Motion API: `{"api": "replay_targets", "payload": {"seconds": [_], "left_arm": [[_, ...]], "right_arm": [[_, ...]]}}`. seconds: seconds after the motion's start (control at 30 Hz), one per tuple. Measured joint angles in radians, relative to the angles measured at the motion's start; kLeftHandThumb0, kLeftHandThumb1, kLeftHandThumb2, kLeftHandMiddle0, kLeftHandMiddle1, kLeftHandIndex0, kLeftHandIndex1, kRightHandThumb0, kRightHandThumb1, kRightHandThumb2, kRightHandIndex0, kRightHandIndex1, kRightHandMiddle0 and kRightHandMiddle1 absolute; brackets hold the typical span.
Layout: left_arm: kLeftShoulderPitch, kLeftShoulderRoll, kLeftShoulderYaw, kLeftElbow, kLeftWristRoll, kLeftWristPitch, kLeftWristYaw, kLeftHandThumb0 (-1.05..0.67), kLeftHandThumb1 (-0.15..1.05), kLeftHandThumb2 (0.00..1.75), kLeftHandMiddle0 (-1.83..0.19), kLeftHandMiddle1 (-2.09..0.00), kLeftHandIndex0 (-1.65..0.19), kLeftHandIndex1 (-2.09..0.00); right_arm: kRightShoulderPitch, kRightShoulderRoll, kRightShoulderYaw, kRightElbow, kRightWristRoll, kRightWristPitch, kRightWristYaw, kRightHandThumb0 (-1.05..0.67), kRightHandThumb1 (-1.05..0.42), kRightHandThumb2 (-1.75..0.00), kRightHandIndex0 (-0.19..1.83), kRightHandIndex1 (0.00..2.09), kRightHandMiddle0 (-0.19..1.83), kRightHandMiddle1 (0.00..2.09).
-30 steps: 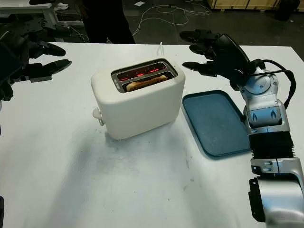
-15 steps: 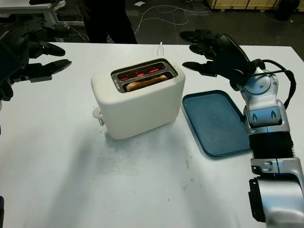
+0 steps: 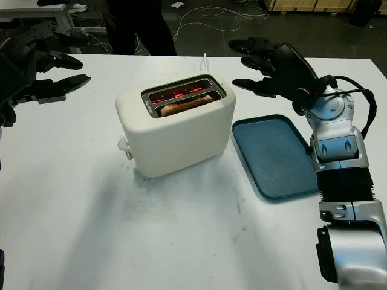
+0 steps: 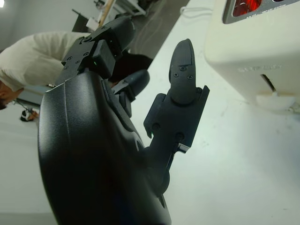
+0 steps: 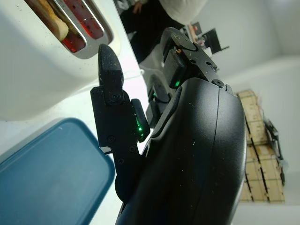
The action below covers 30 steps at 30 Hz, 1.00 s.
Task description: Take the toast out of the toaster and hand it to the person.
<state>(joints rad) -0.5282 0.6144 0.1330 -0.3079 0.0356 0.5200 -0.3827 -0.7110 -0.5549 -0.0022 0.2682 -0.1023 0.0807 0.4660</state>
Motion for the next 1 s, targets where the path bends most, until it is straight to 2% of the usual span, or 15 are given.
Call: {"api": "replay_targets", "payload": {"seconds": [1.0], "left_arm": [[0.000, 0.000, 0.000, -0.003, -0.002, 0.002, 0.000, -0.29, 0.75, 0.44, -0.10, -1.14, -0.21, -0.79]], "right_arm": [[0.000, 0.000, 0.000, 0.000, -0.003, 0.000, -0.001, -0.34, -0.92, -0.12, 0.45, 0.02, 0.44, 0.01]]}}
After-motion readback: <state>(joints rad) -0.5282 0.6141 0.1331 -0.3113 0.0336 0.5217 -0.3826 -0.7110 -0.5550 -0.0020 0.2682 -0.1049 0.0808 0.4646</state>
